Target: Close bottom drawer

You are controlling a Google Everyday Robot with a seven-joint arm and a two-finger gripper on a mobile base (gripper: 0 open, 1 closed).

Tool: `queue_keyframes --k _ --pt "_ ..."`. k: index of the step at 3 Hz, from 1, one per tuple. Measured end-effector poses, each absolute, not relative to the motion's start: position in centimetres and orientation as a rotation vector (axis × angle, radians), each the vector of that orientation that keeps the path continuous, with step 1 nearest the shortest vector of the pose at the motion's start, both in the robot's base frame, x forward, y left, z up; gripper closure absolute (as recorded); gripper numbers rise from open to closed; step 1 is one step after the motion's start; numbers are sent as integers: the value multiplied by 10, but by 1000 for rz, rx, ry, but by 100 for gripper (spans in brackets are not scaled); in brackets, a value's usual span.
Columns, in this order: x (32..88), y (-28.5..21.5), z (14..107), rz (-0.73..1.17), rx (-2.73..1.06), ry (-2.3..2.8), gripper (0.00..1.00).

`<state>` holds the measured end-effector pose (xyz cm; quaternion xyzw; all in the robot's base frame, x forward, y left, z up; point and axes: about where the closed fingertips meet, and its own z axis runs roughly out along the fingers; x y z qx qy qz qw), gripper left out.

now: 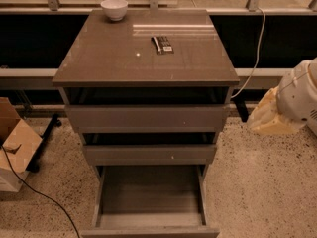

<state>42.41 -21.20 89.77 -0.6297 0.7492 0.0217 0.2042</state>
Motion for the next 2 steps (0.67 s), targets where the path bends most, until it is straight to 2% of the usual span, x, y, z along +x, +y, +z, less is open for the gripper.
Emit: queue_keyframes --k 1,2 --pt "426 -215 852 110 -1729 2058 100" --pt "426 -215 852 110 -1729 2058 100"
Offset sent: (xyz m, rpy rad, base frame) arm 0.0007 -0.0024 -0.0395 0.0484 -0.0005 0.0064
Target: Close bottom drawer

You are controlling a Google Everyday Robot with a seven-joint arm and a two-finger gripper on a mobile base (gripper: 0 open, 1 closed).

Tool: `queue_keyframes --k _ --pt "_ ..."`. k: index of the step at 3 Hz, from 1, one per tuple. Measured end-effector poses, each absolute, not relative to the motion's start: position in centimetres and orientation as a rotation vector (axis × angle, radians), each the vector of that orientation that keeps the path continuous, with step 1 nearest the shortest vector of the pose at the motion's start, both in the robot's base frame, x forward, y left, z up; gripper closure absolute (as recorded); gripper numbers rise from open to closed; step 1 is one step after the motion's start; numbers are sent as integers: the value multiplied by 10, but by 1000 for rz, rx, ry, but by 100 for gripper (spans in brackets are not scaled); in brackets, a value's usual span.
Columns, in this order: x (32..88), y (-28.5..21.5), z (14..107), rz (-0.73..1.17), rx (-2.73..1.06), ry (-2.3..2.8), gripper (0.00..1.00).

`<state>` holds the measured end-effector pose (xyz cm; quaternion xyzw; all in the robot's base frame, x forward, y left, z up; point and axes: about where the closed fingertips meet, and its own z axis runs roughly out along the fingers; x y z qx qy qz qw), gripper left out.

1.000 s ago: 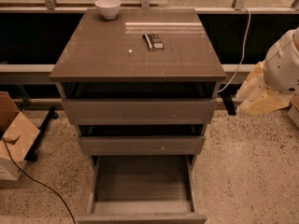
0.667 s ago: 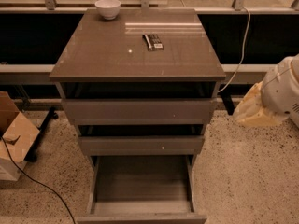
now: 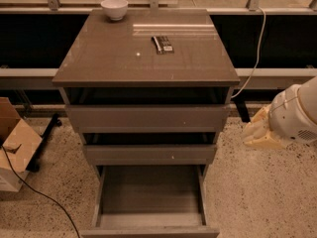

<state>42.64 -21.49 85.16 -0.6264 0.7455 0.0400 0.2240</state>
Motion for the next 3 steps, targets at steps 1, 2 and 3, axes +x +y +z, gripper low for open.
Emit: queue_keyframes --k 1,2,3 --pt "427 -210 844 78 -1758 2075 100" --pt "426 -203 816 89 -1788 2077 100" --pt "420 -200 761 142 -1804 2061 100"
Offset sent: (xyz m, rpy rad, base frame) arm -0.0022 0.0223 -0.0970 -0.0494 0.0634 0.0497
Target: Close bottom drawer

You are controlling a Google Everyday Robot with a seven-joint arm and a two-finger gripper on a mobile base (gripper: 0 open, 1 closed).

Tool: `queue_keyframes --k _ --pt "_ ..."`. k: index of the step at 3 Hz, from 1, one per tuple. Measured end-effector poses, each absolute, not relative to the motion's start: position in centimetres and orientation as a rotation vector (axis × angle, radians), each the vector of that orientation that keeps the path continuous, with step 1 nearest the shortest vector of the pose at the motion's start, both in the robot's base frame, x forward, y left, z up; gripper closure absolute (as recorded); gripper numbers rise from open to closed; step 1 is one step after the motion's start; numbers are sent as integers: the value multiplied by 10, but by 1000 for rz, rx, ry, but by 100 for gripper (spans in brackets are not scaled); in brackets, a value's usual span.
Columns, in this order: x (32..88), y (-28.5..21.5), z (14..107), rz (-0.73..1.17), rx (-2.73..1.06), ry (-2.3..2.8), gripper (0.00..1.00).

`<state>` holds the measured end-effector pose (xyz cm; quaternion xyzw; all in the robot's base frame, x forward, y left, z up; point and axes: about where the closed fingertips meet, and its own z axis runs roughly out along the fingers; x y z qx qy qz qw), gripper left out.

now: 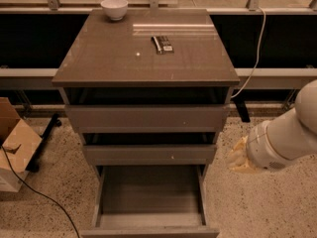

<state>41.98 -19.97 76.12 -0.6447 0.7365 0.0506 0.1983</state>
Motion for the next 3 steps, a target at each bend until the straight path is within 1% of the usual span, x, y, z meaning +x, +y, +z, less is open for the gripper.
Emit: queue_keyframes --k 1,2,3 --pt "414 -206 703 197 -1794 2037 100" --pt "407 -221 630 294 -1749 2050 100" --pt "405 -229 580 408 -1704 2104 100"
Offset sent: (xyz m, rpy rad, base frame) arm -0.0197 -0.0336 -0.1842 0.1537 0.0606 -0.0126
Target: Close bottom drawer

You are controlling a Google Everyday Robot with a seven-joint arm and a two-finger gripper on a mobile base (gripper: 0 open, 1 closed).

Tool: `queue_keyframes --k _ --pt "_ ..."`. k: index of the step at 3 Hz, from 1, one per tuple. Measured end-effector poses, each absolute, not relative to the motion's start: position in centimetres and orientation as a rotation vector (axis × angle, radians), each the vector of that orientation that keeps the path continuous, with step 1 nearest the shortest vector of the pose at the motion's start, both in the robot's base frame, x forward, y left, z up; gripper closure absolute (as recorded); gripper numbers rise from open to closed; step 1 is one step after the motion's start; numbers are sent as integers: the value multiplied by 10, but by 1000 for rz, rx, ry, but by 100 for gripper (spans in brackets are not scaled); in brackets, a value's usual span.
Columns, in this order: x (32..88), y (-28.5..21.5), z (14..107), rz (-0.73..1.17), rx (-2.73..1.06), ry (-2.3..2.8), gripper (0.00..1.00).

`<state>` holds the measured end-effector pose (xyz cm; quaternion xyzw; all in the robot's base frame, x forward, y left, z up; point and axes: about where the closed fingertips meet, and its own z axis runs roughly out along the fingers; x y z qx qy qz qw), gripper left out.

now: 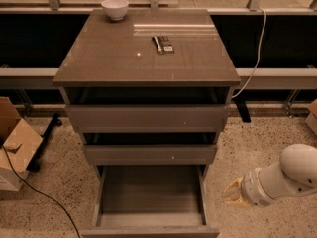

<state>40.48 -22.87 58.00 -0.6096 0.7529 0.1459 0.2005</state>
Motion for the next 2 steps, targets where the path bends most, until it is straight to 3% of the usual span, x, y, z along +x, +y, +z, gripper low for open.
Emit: queue_keyframes --k 2 --pt "404 -226 556 392 -1708 2161 100"
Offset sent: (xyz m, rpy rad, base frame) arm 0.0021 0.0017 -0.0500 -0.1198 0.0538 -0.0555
